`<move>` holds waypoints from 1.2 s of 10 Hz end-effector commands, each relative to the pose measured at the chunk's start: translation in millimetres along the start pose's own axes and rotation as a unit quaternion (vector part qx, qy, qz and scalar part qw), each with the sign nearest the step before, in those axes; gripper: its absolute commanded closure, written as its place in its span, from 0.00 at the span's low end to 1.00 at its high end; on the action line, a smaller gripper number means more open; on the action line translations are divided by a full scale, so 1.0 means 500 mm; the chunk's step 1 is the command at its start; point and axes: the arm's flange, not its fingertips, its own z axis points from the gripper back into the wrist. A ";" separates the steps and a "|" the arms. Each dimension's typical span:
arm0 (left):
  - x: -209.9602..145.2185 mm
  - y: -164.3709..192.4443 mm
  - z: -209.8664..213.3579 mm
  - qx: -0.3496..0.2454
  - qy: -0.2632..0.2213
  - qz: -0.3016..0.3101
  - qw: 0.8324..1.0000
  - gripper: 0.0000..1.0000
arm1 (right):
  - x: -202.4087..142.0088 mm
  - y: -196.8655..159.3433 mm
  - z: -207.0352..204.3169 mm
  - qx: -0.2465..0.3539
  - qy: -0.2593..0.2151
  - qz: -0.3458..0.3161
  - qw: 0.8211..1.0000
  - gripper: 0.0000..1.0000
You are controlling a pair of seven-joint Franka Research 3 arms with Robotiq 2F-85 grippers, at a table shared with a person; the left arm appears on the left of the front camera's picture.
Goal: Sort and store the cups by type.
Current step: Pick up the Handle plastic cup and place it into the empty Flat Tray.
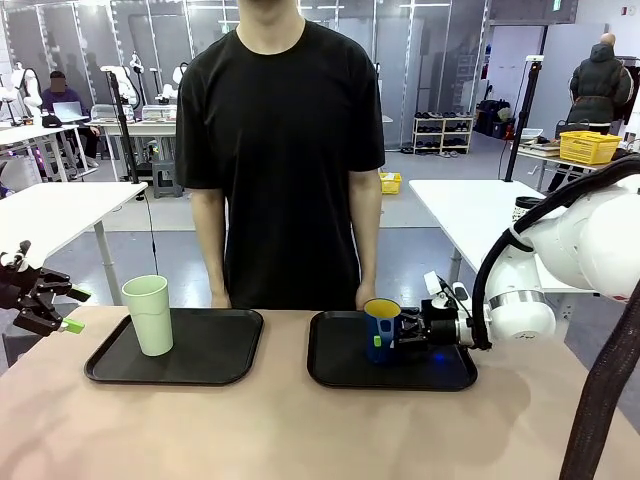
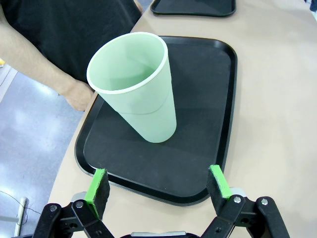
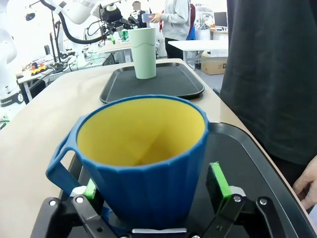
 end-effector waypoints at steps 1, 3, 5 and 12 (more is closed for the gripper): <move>-0.004 0.008 0.001 -0.003 -0.010 -0.010 1.000 0.00 | 0.005 -0.007 -0.002 -0.004 0.025 -0.015 1.000 0.00; -0.004 0.008 0.001 -0.003 -0.010 -0.010 1.000 0.00 | 0.001 -0.005 0.006 -0.011 0.030 -0.016 0.999 0.00; -0.004 0.008 0.001 -0.003 -0.010 -0.010 1.000 0.00 | 0.001 0.004 0.017 -0.020 0.047 -0.014 0.999 0.00; -0.004 0.008 0.001 -0.003 -0.010 -0.010 1.000 0.00 | 0.006 0.036 0.052 -0.037 0.062 -0.005 0.997 0.00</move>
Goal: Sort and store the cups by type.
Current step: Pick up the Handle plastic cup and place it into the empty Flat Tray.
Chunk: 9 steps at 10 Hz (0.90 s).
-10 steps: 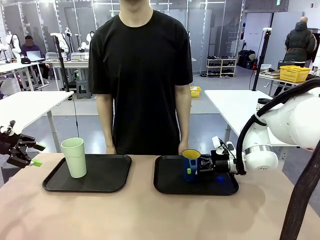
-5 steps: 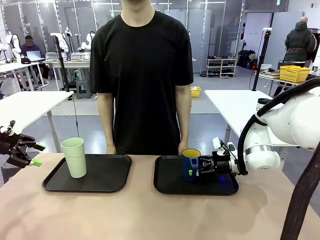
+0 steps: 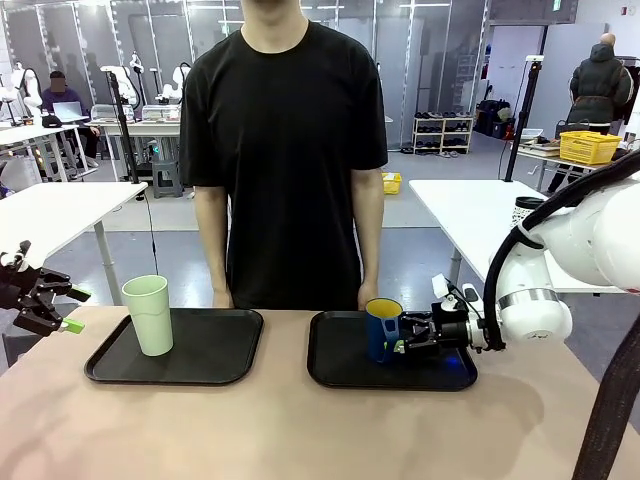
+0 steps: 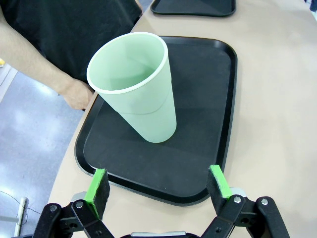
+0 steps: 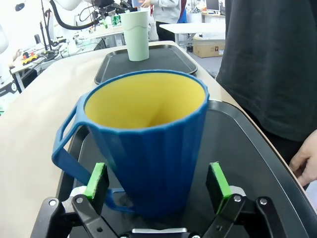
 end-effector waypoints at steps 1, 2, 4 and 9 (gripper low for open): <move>-0.004 0.008 0.001 -0.002 -0.010 -0.010 1.000 0.00 | 0.008 0.015 0.013 -0.014 0.022 0.001 1.000 0.00; -0.004 0.008 0.001 -0.002 -0.010 -0.010 1.000 0.00 | 0.009 0.015 0.024 -0.022 0.033 0.000 0.999 0.00; -0.004 0.008 0.001 -0.002 -0.010 -0.010 1.000 0.00 | 0.016 0.016 0.052 -0.037 0.054 -0.001 0.998 0.00; -0.004 0.008 0.001 -0.002 -0.010 -0.010 1.000 0.00 | 0.059 0.052 0.178 -0.103 0.130 -0.015 0.986 0.00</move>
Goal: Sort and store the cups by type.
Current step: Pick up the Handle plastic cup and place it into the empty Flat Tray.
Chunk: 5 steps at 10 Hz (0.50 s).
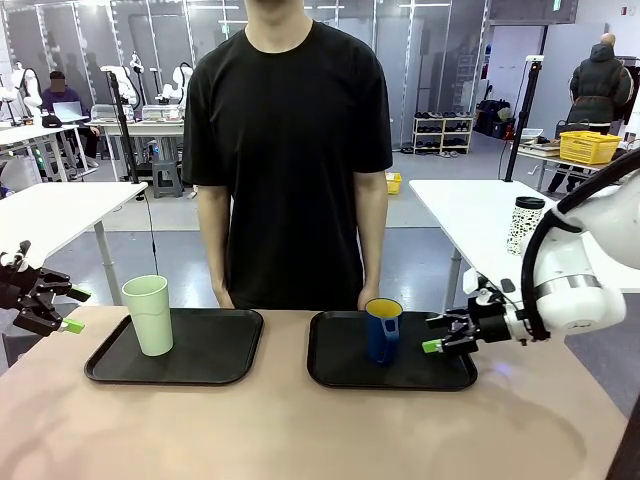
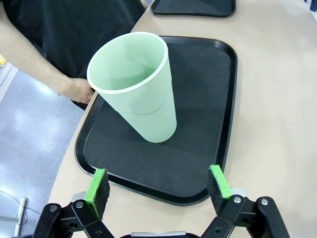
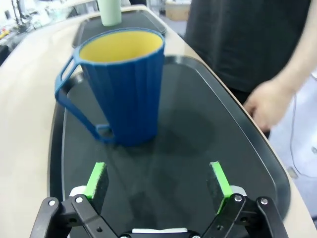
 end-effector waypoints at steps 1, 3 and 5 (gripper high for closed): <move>-0.004 0.008 0.001 -0.003 -0.010 -0.010 1.000 0.00 | 0.035 0.037 0.060 -0.036 0.048 -0.017 0.998 0.00; -0.004 0.008 0.001 -0.003 -0.010 -0.010 1.000 0.00 | 0.056 0.060 0.117 -0.057 0.099 -0.024 0.993 0.00; -0.004 0.008 0.001 -0.003 -0.010 -0.010 1.000 0.00 | 0.073 0.080 0.143 -0.060 0.141 -0.038 0.987 0.00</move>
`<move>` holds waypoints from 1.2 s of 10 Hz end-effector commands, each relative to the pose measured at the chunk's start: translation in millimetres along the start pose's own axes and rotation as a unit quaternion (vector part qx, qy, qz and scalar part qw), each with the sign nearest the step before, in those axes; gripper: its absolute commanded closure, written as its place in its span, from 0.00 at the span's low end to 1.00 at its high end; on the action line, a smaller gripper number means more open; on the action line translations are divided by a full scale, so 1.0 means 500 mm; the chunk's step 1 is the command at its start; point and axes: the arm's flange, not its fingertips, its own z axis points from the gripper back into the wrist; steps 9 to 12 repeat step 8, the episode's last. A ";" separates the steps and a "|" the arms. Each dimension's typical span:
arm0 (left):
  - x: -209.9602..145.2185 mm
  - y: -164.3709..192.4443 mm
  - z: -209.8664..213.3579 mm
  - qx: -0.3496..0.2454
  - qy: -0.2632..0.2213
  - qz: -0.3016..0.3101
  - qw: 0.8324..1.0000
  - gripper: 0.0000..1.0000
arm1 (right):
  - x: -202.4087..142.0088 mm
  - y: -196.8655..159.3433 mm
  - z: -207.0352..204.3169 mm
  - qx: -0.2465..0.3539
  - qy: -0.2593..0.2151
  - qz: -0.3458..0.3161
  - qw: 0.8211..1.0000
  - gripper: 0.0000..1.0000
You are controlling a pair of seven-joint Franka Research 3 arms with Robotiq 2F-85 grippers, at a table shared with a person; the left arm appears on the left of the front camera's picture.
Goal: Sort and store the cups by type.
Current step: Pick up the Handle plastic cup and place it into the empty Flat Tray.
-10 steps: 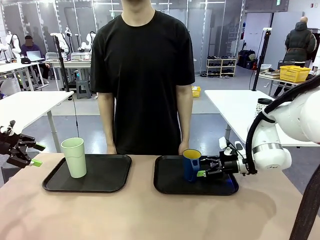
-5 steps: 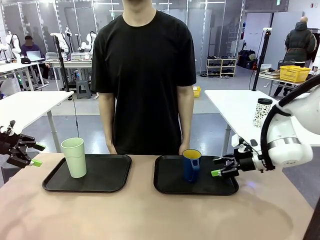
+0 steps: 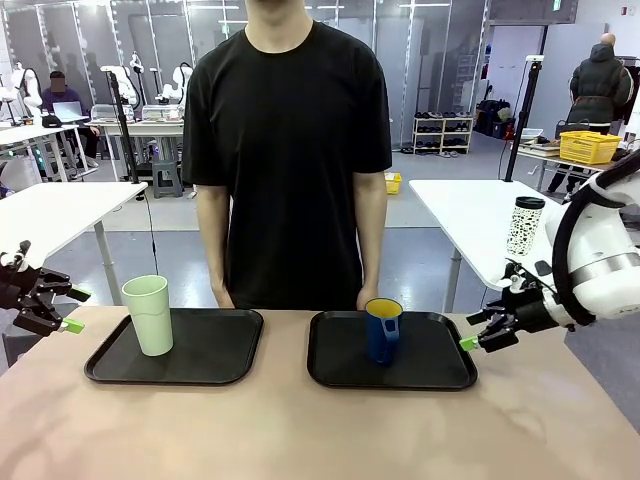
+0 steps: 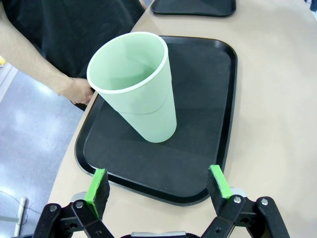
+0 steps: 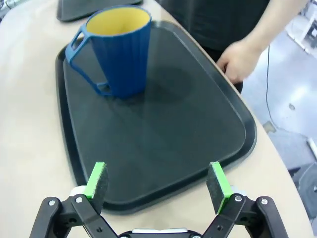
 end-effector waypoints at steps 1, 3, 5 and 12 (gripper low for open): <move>-0.004 0.007 0.001 -0.003 -0.010 -0.010 1.000 0.00 | 0.019 0.019 0.002 0.007 0.041 -0.024 0.999 0.00; -0.004 0.007 0.001 -0.003 -0.010 -0.010 1.000 0.00 | 0.000 0.000 0.000 0.000 0.000 0.000 1.000 0.00; -0.004 0.007 0.001 -0.003 -0.010 -0.010 1.000 0.00 | 0.000 0.000 0.000 0.000 0.000 0.000 1.000 0.00; -0.004 0.007 0.001 -0.003 -0.010 -0.010 1.000 0.00 | 0.000 0.000 0.000 0.000 0.000 0.000 1.000 0.00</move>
